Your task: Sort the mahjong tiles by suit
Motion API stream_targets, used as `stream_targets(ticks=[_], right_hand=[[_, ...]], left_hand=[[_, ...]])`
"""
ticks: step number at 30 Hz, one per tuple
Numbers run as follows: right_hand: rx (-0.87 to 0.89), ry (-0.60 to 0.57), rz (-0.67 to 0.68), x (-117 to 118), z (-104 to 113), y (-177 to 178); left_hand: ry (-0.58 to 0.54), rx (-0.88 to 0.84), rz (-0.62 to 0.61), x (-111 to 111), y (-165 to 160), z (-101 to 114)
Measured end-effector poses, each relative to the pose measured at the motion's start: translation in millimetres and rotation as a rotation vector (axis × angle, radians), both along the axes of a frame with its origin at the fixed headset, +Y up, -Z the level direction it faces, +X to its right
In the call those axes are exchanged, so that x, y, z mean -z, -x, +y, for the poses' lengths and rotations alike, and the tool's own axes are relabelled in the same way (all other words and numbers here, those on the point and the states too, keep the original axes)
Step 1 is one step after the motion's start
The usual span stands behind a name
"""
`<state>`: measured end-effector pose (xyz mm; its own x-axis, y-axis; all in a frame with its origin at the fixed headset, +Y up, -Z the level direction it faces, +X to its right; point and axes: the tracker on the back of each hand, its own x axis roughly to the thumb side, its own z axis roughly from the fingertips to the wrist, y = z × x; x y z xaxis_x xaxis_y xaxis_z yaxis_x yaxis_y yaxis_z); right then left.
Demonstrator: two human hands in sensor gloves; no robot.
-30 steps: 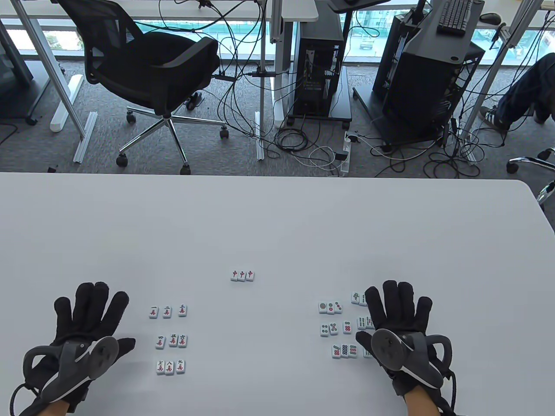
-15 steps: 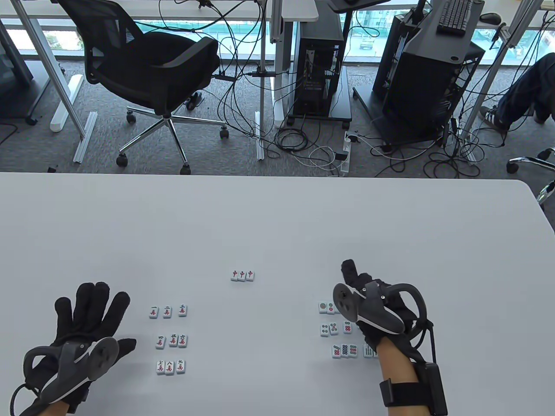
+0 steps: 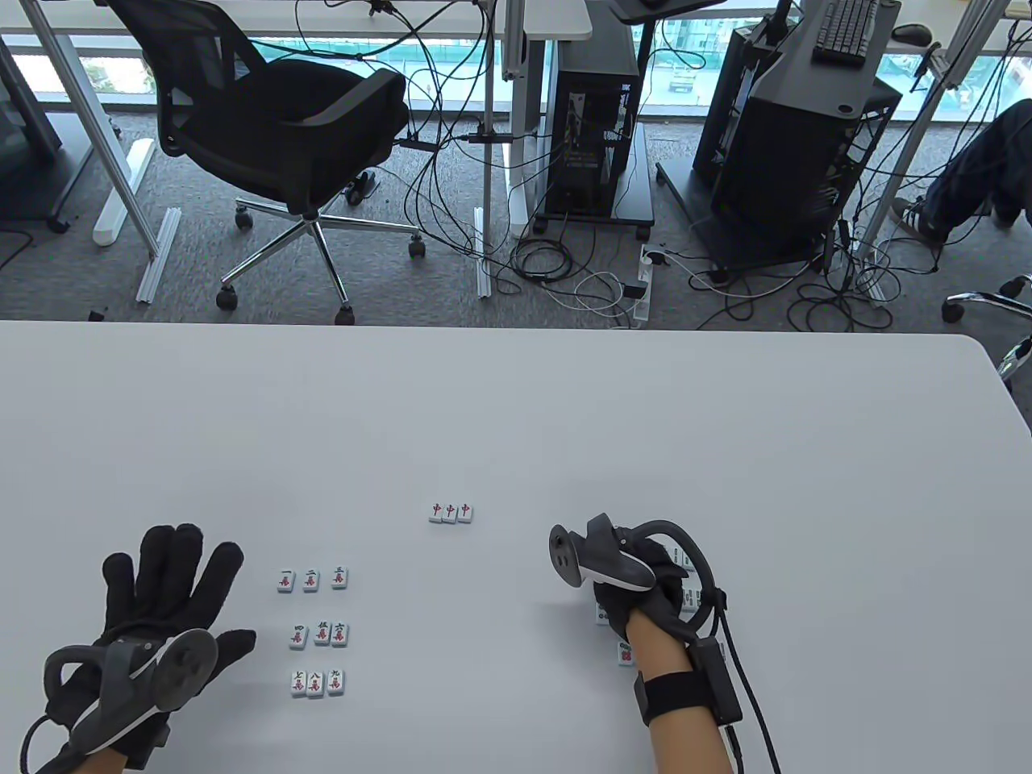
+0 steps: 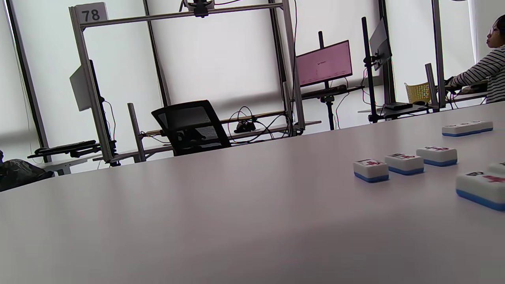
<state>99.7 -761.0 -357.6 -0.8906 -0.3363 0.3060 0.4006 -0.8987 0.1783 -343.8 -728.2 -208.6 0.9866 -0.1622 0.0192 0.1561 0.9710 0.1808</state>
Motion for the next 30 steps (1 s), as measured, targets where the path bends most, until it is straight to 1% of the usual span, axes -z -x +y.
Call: stream_targets(ticks=[2, 5, 6, 8, 10, 11, 13, 15, 19, 21, 25, 26, 28, 30], right_hand=[[0.023, -0.001, -0.008, 2, -1, 2], [0.011, 0.025, -0.014, 4, 1, 4], [-0.008, 0.052, -0.011, 7, 3, 8], [-0.005, 0.041, 0.005, 8, 11, 18], [0.055, 0.001, 0.038, 10, 22, 37], [0.126, -0.015, 0.055, 10, 27, 52], [0.231, -0.024, 0.079, 9, 32, 78], [0.306, -0.011, 0.129, 7, 29, 112], [0.300, -0.011, 0.213, 2, 15, 161], [0.291, -0.001, 0.238, 1, 8, 177], [0.262, 0.022, 0.249, -2, -4, 187], [0.243, 0.009, 0.256, -3, -6, 187], [0.249, -0.007, 0.261, -4, -5, 185], [0.246, 0.013, 0.233, -4, -1, 178]], left_hand=[[0.001, -0.005, -0.006, 0, 0, 0], [0.000, -0.008, -0.012, 0, -1, -1], [0.000, -0.012, -0.014, 0, -1, -1], [-0.003, -0.020, -0.019, 1, -1, -1], [-0.005, -0.023, -0.024, 1, -1, -1], [-0.006, -0.023, -0.028, 2, -2, -2], [-0.004, -0.019, -0.033, 1, -2, -2], [-0.001, -0.014, -0.034, 1, -2, -3], [0.005, -0.023, -0.038, 0, -2, -3], [0.009, -0.022, -0.046, -1, -3, -4], [0.000, -0.024, -0.056, -1, -4, -3], [-0.001, -0.029, -0.057, -1, -4, -3], [0.000, -0.031, -0.056, -1, -4, -3], [0.006, -0.023, -0.055, -2, -5, -4]])
